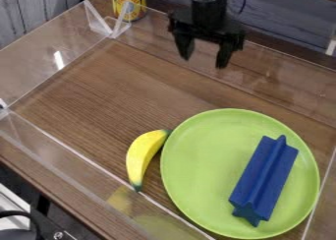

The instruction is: Put the blue object in the green plate

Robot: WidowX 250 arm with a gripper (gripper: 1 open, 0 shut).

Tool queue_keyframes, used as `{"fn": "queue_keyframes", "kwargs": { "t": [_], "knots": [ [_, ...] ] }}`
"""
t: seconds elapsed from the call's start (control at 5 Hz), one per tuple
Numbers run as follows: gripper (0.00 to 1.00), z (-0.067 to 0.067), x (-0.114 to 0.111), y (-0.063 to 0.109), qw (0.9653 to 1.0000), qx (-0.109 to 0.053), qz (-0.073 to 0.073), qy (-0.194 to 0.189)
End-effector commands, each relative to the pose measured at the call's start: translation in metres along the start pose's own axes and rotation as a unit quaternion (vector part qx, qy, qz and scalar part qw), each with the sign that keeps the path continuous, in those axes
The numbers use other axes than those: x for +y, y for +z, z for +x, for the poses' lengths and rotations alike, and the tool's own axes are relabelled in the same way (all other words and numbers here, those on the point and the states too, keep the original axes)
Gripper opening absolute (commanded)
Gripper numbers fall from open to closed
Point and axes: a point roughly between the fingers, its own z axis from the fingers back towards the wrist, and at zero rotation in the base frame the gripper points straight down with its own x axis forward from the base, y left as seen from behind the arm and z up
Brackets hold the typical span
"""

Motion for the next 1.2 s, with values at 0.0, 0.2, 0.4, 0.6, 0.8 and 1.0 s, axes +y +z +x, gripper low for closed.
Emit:
{"fn": "queue_keyframes", "kwargs": {
  "t": [0.0, 0.2, 0.4, 0.6, 0.8, 1.0],
  "knots": [
    [1.0, 0.025, 0.014, 0.028, 0.9992, -0.04, 0.002, 0.01],
    [1.0, 0.02, 0.013, 0.011, 0.9996, -0.026, 0.002, -0.007],
    [1.0, 0.015, 0.01, -0.004, 0.9997, -0.011, 0.002, -0.024],
    [1.0, 0.016, 0.019, -0.012, 0.9988, -0.001, -0.001, -0.049],
    [1.0, 0.024, 0.031, -0.017, 0.9978, -0.004, -0.006, -0.066],
    [1.0, 0.021, 0.031, -0.021, 0.9956, -0.007, -0.014, -0.093]
  ]
}}
